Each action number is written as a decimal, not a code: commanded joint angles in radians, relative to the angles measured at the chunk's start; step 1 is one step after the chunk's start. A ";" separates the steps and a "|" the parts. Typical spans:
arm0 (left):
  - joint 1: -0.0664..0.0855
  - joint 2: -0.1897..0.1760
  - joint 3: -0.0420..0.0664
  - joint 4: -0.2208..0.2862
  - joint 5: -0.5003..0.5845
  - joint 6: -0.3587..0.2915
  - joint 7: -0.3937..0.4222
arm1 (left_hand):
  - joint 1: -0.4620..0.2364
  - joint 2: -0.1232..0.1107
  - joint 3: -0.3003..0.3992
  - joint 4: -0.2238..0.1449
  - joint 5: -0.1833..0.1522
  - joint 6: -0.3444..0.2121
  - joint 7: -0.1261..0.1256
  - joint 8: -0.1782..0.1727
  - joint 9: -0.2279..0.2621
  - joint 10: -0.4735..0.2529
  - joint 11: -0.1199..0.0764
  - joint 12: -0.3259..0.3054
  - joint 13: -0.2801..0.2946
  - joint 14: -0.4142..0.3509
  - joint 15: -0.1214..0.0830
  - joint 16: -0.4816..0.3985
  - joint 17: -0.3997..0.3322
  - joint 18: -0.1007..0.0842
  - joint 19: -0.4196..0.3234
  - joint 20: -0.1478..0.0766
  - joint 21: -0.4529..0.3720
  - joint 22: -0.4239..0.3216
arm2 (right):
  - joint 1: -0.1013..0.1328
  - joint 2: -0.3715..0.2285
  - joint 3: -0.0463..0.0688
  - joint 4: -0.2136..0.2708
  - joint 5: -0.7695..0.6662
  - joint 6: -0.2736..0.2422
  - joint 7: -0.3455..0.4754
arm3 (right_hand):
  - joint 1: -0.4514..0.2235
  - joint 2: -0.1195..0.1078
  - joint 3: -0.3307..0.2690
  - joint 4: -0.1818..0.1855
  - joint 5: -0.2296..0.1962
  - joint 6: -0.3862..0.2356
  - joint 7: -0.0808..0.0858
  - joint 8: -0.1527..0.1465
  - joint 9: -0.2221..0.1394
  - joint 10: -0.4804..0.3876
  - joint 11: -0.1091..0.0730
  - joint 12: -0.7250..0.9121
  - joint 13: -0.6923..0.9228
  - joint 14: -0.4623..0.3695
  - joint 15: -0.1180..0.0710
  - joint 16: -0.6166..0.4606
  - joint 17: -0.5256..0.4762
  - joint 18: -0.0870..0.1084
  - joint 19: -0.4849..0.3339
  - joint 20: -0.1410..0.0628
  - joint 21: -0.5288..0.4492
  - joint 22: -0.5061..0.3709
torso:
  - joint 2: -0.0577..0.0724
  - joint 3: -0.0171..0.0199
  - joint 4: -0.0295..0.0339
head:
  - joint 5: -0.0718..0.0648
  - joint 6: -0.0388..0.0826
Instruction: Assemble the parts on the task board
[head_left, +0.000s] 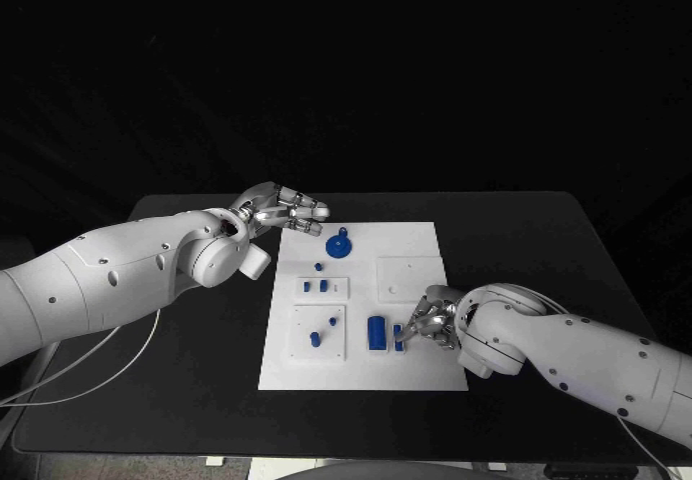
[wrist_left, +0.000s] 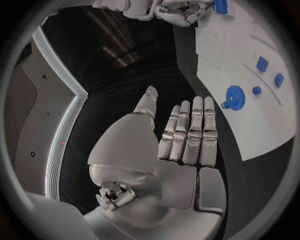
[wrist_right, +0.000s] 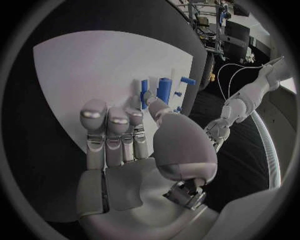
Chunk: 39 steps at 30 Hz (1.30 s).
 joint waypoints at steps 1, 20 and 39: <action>0.000 0.002 0.000 0.001 -0.002 0.014 0.005 | 0.000 -0.012 0.002 0.005 -0.003 -0.005 0.000 0.001 0.001 -0.008 0.001 0.002 0.001 -0.007 0.003 -0.005 0.001 -0.005 -0.001 0.004 0.006 -0.001 | -0.012 0.001 -0.009 -0.009 -0.047 0.016 -0.009 | 0.000 0.003 -0.004 -0.002 -0.001 -0.005 0.004 -0.006 -0.004 0.008 -0.001 0.003 0.001 0.005 -0.003 0.003 0.001 -0.003 0.043 -0.003 0.004 0.101 | 0.000 -0.0004 -0.0007 | 0.000 -0.001; 0.000 0.003 0.000 -0.009 0.012 -0.010 0.026 | -0.001 -0.010 0.000 0.004 -0.003 -0.005 0.000 0.001 0.002 -0.006 0.001 0.003 0.001 -0.004 0.002 -0.005 0.002 -0.005 0.000 0.003 0.007 -0.002 | -0.014 -0.031 0.007 0.012 0.011 -0.045 0.070 | -0.013 -0.094 -0.228 0.291 0.013 -0.074 0.025 -0.005 -0.004 -0.011 0.014 -0.026 -0.022 -0.001 -0.001 -0.023 -0.017 0.006 0.041 0.000 -0.034 0.094 | -0.004 -0.0015 -0.0035 | -0.007 0.025; -0.001 0.039 0.000 -0.115 0.276 -0.095 0.145 | 0.018 0.043 -0.012 -0.023 0.008 0.042 -0.022 0.000 0.001 0.046 -0.019 -0.003 0.000 0.034 -0.014 -0.006 -0.001 -0.017 0.007 -0.011 0.012 -0.001 | 0.105 0.034 0.128 -0.349 0.484 -0.092 0.634 | 0.096 0.086 -0.363 0.100 0.152 -0.144 0.055 -0.009 -0.012 -0.128 0.051 -0.390 -0.430 -0.131 0.045 -0.393 -0.299 0.030 -0.074 0.051 -0.709 -0.240 | -0.065 -0.0165 -0.0500 | -0.018 0.187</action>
